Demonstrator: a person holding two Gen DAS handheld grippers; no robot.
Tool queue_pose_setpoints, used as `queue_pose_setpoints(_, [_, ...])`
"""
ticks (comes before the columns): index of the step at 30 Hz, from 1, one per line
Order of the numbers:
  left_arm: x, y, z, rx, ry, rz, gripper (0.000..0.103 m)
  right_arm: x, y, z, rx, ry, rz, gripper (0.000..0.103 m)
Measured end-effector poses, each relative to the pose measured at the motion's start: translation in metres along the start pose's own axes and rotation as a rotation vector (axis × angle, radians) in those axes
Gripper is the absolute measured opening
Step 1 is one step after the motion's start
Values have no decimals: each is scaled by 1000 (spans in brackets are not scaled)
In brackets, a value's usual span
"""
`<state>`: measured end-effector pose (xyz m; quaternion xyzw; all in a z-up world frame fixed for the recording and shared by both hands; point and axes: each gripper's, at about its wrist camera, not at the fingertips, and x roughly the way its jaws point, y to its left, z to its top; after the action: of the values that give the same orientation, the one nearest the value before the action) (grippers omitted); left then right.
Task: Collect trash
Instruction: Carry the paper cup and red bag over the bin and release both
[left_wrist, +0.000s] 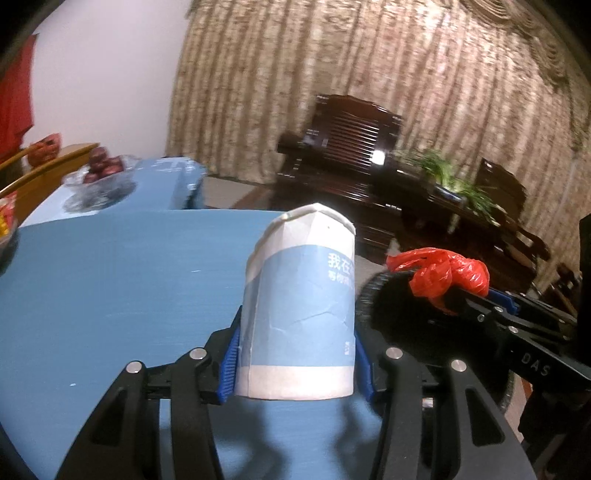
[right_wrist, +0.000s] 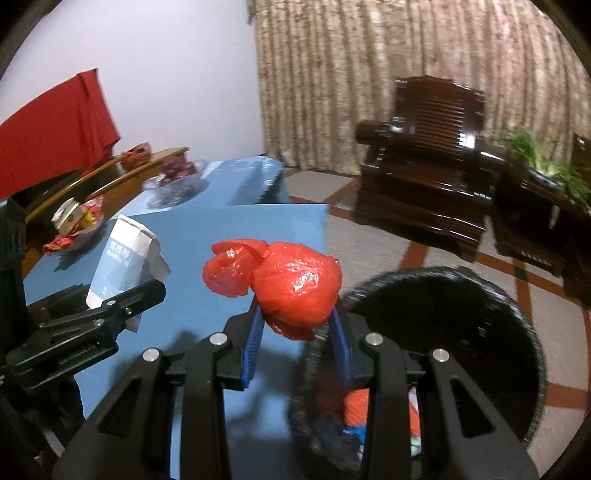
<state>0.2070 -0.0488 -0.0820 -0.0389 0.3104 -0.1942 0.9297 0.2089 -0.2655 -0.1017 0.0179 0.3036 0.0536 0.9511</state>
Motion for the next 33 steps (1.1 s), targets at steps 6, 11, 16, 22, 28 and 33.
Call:
queue_pose_setpoints(6, [17, -52, 0, 62, 16, -74, 50, -20, -48, -15, 47, -6, -79, 33])
queue_pose_setpoints(11, [33, -85, -2, 105, 34, -119, 50, -29, -84, -32, 88, 5, -133, 33])
queue_pose_setpoints(16, [53, -114, -9, 146, 65, -163, 50, -26, -113, -47, 117, 35, -175, 33])
queue_pose_setpoints(22, [79, -141, -15, 175, 100, -200, 50, -14, -140, -65, 150, 75, -207, 33])
queue_pose_setpoints(28, [101, -153, -21, 188, 137, -210, 52, 0, -157, -76, 164, 105, -218, 34])
queue_pose_setpoints(33, [113, -155, -25, 194, 168, -210, 61, 14, -168, -82, 160, 130, -238, 51])
